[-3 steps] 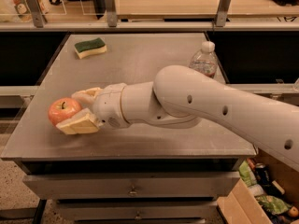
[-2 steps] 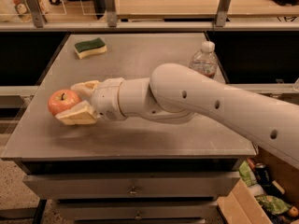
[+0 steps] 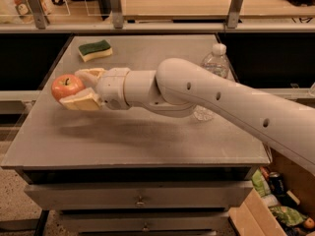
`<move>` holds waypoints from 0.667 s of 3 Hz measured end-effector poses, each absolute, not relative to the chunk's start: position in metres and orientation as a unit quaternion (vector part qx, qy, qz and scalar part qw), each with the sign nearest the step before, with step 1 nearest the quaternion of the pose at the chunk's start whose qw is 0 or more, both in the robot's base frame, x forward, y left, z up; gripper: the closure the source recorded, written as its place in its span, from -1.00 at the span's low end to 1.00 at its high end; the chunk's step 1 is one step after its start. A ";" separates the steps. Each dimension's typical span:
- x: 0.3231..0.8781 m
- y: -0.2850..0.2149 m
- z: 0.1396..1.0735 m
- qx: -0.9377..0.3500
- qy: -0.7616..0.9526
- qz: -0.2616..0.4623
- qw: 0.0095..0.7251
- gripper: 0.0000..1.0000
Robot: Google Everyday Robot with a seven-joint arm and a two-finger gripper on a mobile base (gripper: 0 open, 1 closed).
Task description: Move apple near sponge
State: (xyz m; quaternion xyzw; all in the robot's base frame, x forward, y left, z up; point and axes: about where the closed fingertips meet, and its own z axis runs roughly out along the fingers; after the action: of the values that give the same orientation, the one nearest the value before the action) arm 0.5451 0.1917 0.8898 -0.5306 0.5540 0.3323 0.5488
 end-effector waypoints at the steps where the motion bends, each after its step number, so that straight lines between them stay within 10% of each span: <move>1: 0.562 0.196 0.899 -0.524 0.542 0.331 0.568 1.00; 2: 0.573 0.205 0.903 -0.520 0.535 0.329 0.578 1.00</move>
Offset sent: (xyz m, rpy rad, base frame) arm 0.0442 0.0183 0.0180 0.0731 -0.0706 -0.0301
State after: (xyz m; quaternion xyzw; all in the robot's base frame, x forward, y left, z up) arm 0.5732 0.2045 0.9033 -0.5201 0.5355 0.3292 0.5782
